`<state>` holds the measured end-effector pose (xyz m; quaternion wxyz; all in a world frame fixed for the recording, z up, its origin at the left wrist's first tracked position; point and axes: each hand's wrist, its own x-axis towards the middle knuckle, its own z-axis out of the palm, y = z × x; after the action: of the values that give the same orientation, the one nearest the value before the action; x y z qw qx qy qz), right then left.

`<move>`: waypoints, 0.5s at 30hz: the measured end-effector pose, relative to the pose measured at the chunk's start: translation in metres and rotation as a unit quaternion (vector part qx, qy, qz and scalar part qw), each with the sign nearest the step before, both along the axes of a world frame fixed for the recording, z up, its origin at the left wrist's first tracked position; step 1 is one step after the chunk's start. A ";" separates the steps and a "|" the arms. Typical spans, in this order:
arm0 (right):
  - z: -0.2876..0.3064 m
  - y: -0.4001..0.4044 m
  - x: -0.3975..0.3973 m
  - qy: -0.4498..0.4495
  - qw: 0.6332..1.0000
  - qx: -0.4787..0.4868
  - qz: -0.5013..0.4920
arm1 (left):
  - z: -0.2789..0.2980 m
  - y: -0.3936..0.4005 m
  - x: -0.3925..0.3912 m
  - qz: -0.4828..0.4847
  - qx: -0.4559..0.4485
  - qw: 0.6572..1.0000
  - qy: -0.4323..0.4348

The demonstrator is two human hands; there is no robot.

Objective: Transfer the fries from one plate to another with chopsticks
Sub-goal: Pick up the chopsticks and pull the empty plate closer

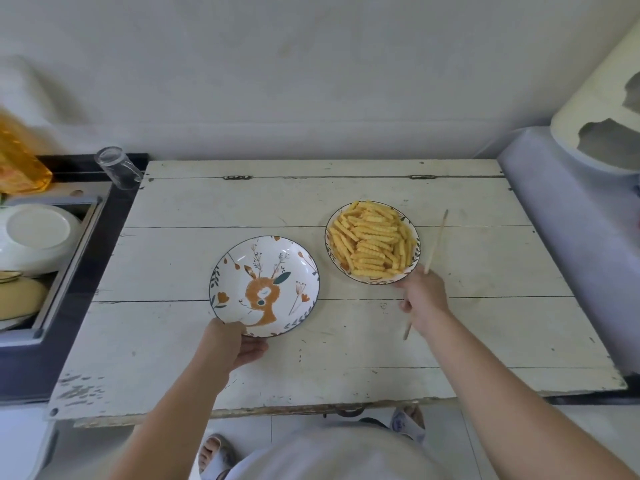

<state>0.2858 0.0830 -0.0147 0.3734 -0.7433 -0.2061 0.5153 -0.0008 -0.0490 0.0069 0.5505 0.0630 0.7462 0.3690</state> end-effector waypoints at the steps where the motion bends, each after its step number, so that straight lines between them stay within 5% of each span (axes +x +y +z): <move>1: 0.001 0.008 -0.004 -0.014 1.000 0.000 0.020 | 0.000 -0.002 0.001 -0.007 -0.008 1.000 0.004; 9: 0.013 0.036 -0.031 0.009 0.995 0.005 0.100 | 0.013 -0.006 0.010 -0.116 -0.044 0.992 0.036; 15: 0.012 0.043 -0.015 0.025 0.968 -0.037 0.249 | 0.026 -0.001 0.023 -0.235 -0.055 0.969 0.043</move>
<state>0.2705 0.1260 -0.0030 0.2113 -0.6687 -0.3560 0.6177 0.0221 -0.0501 0.0331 0.5921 0.2218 0.7524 0.1846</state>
